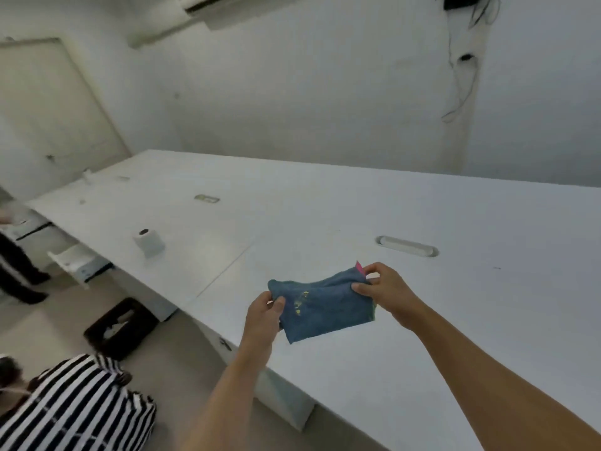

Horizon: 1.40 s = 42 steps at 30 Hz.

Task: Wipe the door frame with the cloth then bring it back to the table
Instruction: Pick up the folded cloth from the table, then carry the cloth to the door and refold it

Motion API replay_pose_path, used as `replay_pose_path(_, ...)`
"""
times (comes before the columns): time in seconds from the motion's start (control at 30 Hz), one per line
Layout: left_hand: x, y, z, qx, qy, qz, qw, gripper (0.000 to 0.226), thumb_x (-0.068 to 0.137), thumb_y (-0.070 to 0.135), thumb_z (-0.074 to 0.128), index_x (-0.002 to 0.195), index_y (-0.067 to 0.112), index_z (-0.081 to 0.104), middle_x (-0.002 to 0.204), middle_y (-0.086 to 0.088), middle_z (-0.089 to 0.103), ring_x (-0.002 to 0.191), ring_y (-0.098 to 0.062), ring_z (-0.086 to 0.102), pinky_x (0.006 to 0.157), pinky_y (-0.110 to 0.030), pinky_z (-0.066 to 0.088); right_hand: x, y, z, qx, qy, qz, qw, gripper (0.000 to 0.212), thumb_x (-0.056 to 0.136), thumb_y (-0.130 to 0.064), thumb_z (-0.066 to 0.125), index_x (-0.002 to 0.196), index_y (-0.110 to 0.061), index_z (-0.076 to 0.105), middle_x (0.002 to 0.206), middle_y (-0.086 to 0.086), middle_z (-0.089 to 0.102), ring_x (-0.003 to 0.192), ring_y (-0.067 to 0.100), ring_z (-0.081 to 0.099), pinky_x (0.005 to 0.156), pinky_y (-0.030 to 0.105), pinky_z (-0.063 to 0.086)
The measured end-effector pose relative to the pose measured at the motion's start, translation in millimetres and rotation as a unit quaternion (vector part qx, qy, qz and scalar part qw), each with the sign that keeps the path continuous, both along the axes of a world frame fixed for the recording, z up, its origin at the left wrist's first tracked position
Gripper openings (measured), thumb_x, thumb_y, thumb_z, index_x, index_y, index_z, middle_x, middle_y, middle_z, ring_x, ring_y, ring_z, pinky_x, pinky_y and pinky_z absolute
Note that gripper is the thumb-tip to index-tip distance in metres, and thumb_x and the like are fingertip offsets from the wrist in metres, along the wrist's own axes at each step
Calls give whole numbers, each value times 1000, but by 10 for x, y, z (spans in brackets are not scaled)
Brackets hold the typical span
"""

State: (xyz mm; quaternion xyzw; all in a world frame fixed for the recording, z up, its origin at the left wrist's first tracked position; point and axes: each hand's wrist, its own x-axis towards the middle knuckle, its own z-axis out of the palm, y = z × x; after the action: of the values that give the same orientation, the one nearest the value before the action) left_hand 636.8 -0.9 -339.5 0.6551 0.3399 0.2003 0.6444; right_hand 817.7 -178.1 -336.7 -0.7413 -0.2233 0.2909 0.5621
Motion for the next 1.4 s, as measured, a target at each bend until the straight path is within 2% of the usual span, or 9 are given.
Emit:
replay_pose_path(0.17, -1429, 689, 363, 28, -53, 134, 989, 17, 99, 10, 50, 99, 7, 67, 93, -15, 73, 86, -33, 68, 72, -44, 54, -1052, 1112, 455, 62, -38, 123, 990, 37, 89, -21, 72, 118, -35, 52, 104, 8, 72, 101, 22, 67, 86, 35, 56)
replay_pose_path(0.3, -2749, 1076, 661, 42, -97, 219, 970, 16, 99, 11, 50, 102, 5, 65, 93, -18, 70, 84, -29, 65, 75, -42, 53, -2170, 1894, 833, 99, -77, 228, 966, 20, 92, -17, 69, 106, -30, 66, 99, 9, 75, 97, 25, 69, 88, 41, 57)
replay_pose_path(0.5, -4682, 1273, 1123, 91, -150, 420, 890, 31, 97, 10, 56, 125, 19, 46, 97, -14, 71, 83, -26, 69, 68, -39, 56, -3947, 2870, 1334, 148, -119, 366, 911, 6, 88, -16, 74, 93, -19, 76, 85, -1, 73, 88, 18, 67, 80, 35, 53)
replay_pose_path(0.6, -5562, 1137, 1344, 106, -160, 467, 863, 37, 95, 7, 57, 127, 24, 50, 91, -11, 70, 79, -23, 67, 70, -39, 55, -4840, 3173, 1548, 173, -119, 440, 873, 7, 88, -17, 74, 95, -18, 75, 81, -3, 70, 79, 9, 63, 68, 20, 50)
replay_pose_path(0.77, -6862, 676, 1541, 170, -33, 535, 827, 59, 75, -8, 74, 127, 14, 56, 108, -4, 71, 98, -18, 69, 84, -34, 56, -6200, 3508, 1781, 181, -110, 574, 791, 26, 77, -7, 83, 98, -19, 74, 92, 13, 76, 87, 26, 70, 80, 38, 58)
replay_pose_path(0.93, -7715, 95, 1668, 215, 137, 638, 727, 40, 69, -7, 78, 100, 17, 68, 94, 1, 73, 89, -20, 69, 77, -33, 58, -7363, 3580, 1836, 189, -152, 669, 703, 36, 74, 3, 82, 103, -15, 71, 75, -5, 65, 72, 9, 60, 63, 12, 48)
replay_pose_path(1.1, -8209, -596, 1759, 223, 250, 724, 604, 14, 77, 8, 74, 80, 21, 70, 77, 7, 69, 74, -12, 63, 67, -25, 51, -8415, 3392, 1856, 238, -185, 745, 594, 20, 75, -3, 79, 81, -20, 73, 81, 1, 72, 76, 17, 61, 71, 31, 49)
replay_pose_path(1.2, -8380, -1058, 1798, 222, 296, 763, 529, 7, 79, 12, 75, 76, 17, 71, 74, 9, 65, 68, -6, 57, 63, -18, 41, -8938, 3129, 1922, 265, -177, 784, 533, 15, 81, -8, 77, 77, -20, 69, 79, -3, 68, 73, 13, 57, 67, 28, 44)
replay_pose_path(1.4, -8565, -2071, 1832, 171, 312, 827, 436, 3, 82, 11, 72, 83, 11, 69, 74, 3, 66, 61, -3, 56, 56, -12, 41, -9826, 2414, 1919, 271, -120, 859, 417, 13, 87, -11, 71, 80, -17, 63, 84, -2, 66, 76, 16, 56, 67, 29, 44)
